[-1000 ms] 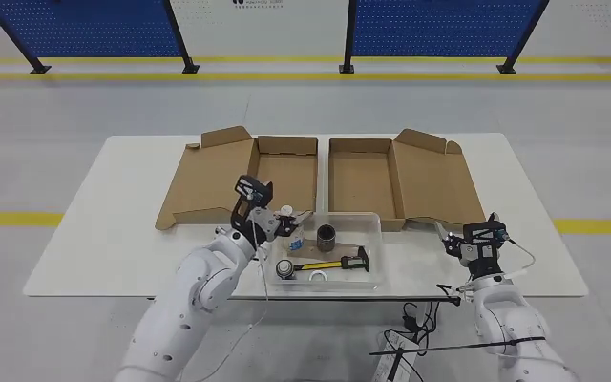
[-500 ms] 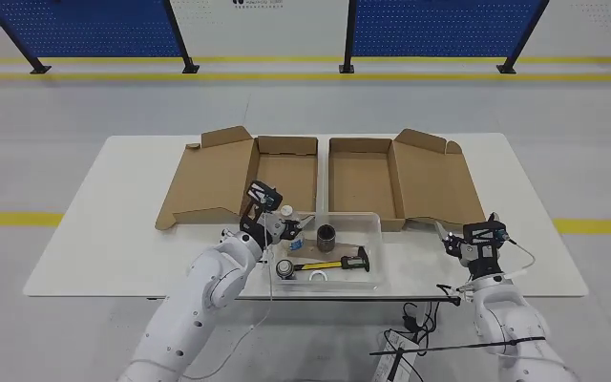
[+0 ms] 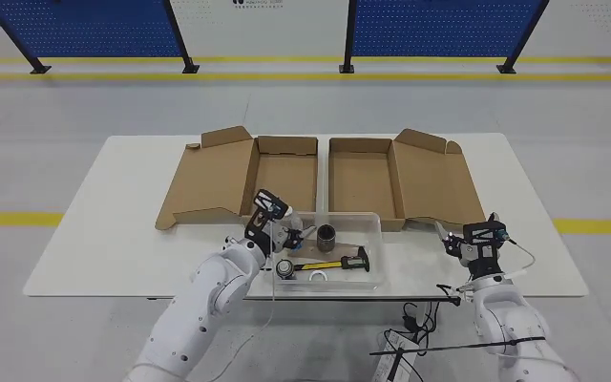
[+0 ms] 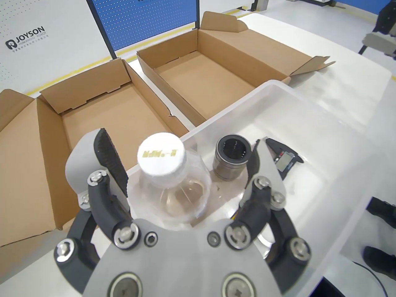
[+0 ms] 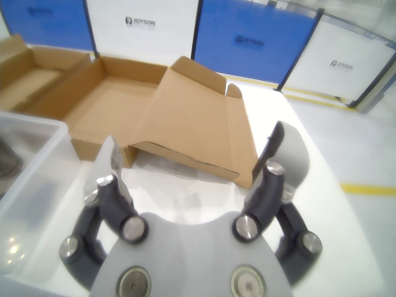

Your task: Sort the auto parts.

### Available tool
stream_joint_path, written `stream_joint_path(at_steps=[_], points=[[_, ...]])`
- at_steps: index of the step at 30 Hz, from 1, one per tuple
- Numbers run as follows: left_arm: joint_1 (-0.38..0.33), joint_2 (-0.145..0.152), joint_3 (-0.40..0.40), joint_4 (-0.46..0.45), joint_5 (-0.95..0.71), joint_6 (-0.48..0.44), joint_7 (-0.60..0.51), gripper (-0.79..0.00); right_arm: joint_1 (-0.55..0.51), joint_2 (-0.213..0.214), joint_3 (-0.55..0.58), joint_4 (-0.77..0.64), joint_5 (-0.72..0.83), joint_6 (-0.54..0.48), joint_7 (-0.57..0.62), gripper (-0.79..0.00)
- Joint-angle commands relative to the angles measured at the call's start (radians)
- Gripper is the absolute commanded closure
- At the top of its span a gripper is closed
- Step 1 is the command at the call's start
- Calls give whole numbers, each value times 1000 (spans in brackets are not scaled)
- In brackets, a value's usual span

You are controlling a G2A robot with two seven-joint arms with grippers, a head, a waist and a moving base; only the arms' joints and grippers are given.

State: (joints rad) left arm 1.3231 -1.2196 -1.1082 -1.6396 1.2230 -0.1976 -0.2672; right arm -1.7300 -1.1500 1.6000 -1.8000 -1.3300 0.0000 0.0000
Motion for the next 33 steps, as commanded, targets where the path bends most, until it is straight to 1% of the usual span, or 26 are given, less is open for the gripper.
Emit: stream_joint_path(at_steps=[1,16,25,27,30,32,33], points=[[4,-1,6,0,0,3,-3,-785,0,0,0,0,0,0,0,-785],[6,-7,31,26,19,3,-32,-785,0,0,0,0,0,0,0,-785],[6,-11,41,48,34,14,-21,-785,0,0,0,0,0,0,0,-785],[3,-14,43,54,33,27,-21,-785,0,0,0,0,0,0,0,-785],[-2,-20,44,66,20,91,-22,-785,0,0,0,0,0,0,0,-785],[-9,-24,47,75,15,116,-20,-785,0,0,0,0,0,0,0,-785],[-11,-26,49,81,8,129,-21,-757,0,0,0,0,0,0,0,-785]])
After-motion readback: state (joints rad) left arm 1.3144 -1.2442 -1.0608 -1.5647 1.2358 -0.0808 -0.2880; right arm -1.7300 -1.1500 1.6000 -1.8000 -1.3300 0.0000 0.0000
